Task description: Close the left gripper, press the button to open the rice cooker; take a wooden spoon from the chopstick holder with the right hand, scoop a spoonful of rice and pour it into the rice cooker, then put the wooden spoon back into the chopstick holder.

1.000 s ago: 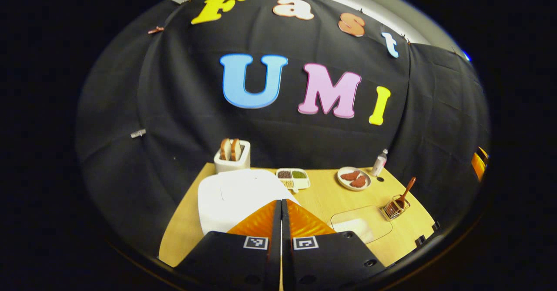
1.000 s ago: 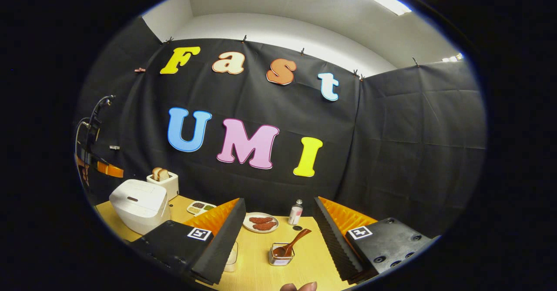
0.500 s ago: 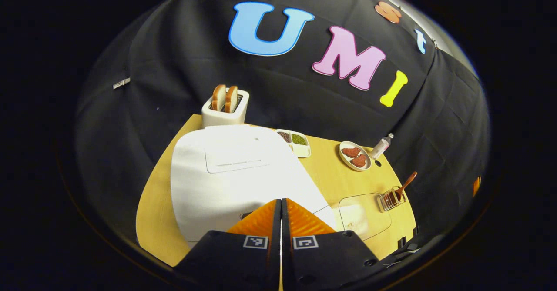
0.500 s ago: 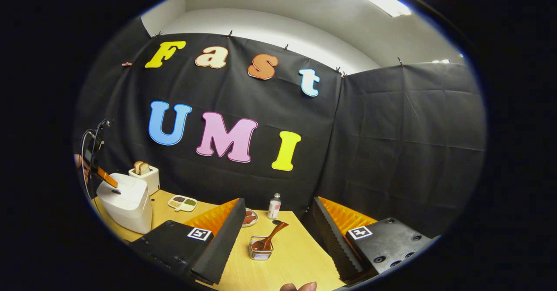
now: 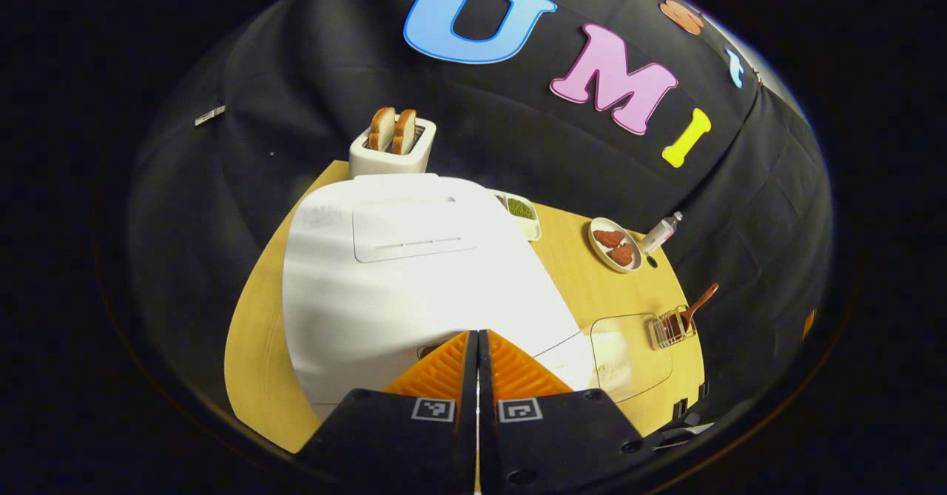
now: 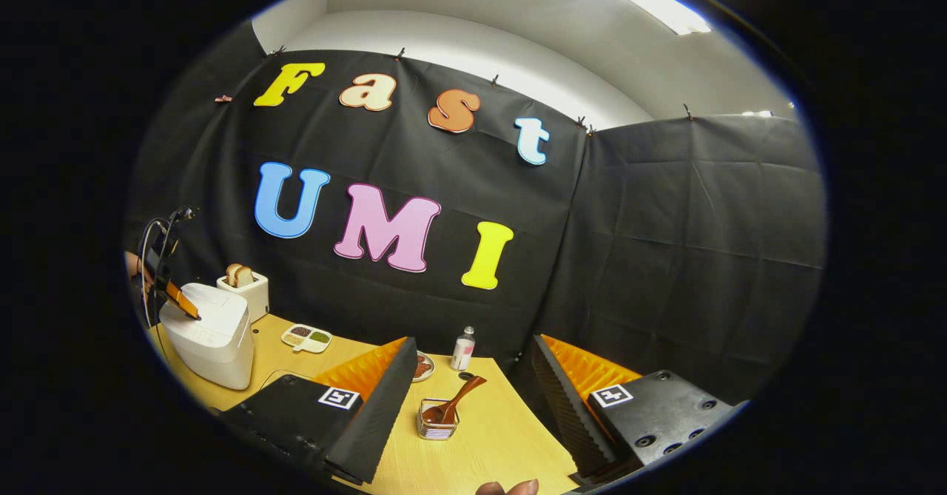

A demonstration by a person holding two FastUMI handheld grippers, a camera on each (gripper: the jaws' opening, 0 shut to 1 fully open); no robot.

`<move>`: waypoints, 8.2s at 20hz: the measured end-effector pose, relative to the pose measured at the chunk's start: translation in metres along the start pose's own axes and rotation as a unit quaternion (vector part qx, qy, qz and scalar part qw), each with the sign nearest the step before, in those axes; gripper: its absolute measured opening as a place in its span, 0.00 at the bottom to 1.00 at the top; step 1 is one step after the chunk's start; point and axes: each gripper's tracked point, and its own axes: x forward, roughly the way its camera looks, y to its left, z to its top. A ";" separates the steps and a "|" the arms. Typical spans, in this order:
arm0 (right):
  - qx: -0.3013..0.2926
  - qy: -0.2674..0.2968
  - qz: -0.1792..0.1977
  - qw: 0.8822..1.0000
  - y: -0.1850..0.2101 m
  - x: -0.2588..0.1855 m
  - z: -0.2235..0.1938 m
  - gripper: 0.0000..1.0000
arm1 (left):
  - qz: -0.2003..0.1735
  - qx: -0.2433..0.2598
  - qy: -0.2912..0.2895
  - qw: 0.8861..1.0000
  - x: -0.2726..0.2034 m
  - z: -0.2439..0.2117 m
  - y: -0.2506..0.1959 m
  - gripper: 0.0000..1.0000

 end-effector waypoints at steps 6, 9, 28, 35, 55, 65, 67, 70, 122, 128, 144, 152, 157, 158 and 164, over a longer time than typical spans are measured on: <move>0.006 -0.005 0.005 1.000 0.001 0.000 0.002 0.98 | 0.009 0.011 -0.015 1.000 0.001 0.011 0.000 0.08; 0.004 -0.002 0.004 1.000 -0.003 -0.003 -0.002 0.97 | 0.019 0.036 -0.077 0.996 -0.019 0.038 -0.006 0.07; 0.037 0.042 0.085 0.995 -0.008 -0.001 -0.044 0.98 | 0.134 0.130 -0.350 0.918 -0.197 0.078 -0.066 0.98; 0.080 0.128 0.141 0.978 -0.005 0.081 -0.136 0.98 | 0.181 0.092 -0.356 0.912 -0.228 0.029 -0.082 0.98; 0.251 0.316 0.236 0.884 0.052 0.245 -0.341 0.27 | 0.343 -0.010 -0.319 0.883 -0.265 -0.076 -0.098 0.98; 0.264 0.245 0.230 0.904 0.027 0.237 -0.252 0.12 | 0.348 -0.041 -0.325 0.879 -0.289 -0.097 -0.082 0.98; 0.263 0.218 0.232 0.911 0.023 0.232 -0.217 0.11 | 0.336 -0.039 -0.326 0.883 -0.288 -0.095 -0.074 0.98; 0.267 0.185 0.249 0.912 0.033 0.208 -0.160 0.11 | 0.311 -0.030 -0.328 0.892 -0.288 -0.088 -0.062 0.97; 0.453 0.335 0.196 0.802 0.289 0.144 -0.280 0.11 | 0.221 0.057 -0.310 0.923 -0.267 -0.039 0.055 0.99; 0.449 0.342 0.228 0.794 0.289 0.154 -0.279 0.11 | 0.226 0.053 -0.309 0.922 -0.268 -0.040 0.050 0.99; 0.538 0.227 0.238 0.776 0.285 0.135 -0.074 0.11 | 0.179 0.048 -0.334 0.924 -0.270 -0.046 0.028 0.99; 0.552 0.220 0.276 0.755 0.381 0.134 -0.001 0.11 | 0.144 0.046 -0.336 0.930 -0.265 -0.059 0.009 0.95; 0.541 0.235 0.254 0.766 0.433 0.148 -0.004 0.11 | 0.144 0.046 -0.331 0.932 -0.262 -0.063 0.016 0.96; 0.536 0.237 0.252 0.770 0.442 0.150 -0.005 0.11 | 0.145 0.047 -0.330 0.932 -0.261 -0.062 0.018 0.95; 0.472 0.227 0.247 0.815 0.489 0.166 -0.012 0.11 | 0.137 0.034 -0.315 0.938 -0.252 -0.067 0.029 0.96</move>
